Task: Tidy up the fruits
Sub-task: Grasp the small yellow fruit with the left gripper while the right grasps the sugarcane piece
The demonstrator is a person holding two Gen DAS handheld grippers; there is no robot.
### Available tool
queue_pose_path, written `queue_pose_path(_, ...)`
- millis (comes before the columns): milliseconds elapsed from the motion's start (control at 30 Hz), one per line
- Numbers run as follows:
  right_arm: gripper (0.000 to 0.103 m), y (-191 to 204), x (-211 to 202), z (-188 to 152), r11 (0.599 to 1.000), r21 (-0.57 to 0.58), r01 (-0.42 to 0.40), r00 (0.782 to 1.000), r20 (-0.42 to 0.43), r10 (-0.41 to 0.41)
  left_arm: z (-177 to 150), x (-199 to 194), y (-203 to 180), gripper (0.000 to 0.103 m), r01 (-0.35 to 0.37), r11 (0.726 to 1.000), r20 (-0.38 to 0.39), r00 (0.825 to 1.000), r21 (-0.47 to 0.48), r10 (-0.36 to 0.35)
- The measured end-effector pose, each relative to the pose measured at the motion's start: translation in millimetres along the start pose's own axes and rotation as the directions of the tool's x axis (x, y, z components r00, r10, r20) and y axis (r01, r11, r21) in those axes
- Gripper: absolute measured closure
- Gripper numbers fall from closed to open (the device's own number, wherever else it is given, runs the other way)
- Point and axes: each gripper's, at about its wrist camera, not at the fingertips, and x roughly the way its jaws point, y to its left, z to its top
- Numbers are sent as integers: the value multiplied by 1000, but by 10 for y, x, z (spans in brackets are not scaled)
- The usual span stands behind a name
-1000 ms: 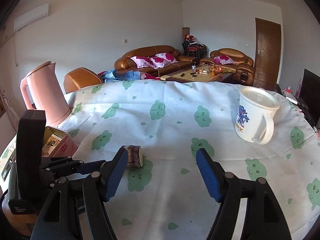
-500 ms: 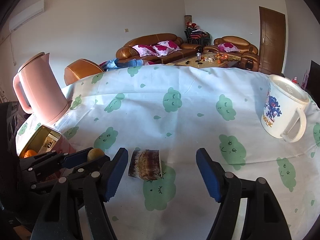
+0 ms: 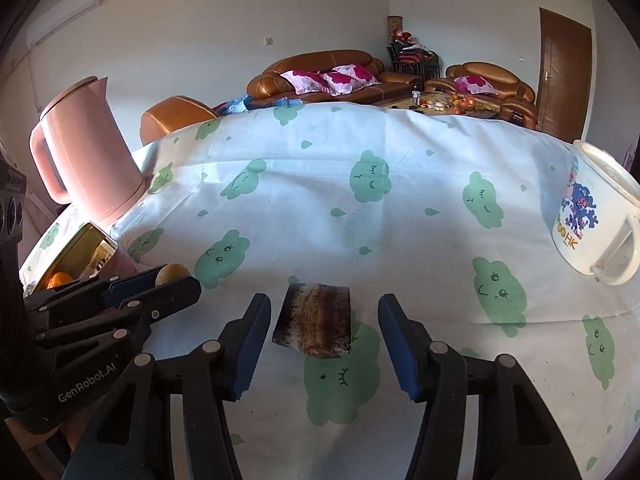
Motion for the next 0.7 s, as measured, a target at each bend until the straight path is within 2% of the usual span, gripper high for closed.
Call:
queue_pose_path(67, 59, 31, 49, 3, 1000, -18, -6, 1000, -25, 6, -1, -11, 9, 75, 4, 1000, 5, 1000, -4, -4)
queue_pose_path(100, 60, 39, 54, -1, 1000, -23, -12, 1000, -28, 12, -2, -18, 4, 75, 6, 1000, 8, 1000, -2, -6)
queue_pose_path(700, 61, 135, -126, -49, 998, -63, -14, 999, 46, 17, -22, -186, -114, 75, 1, 998, 95, 995, 64, -7)
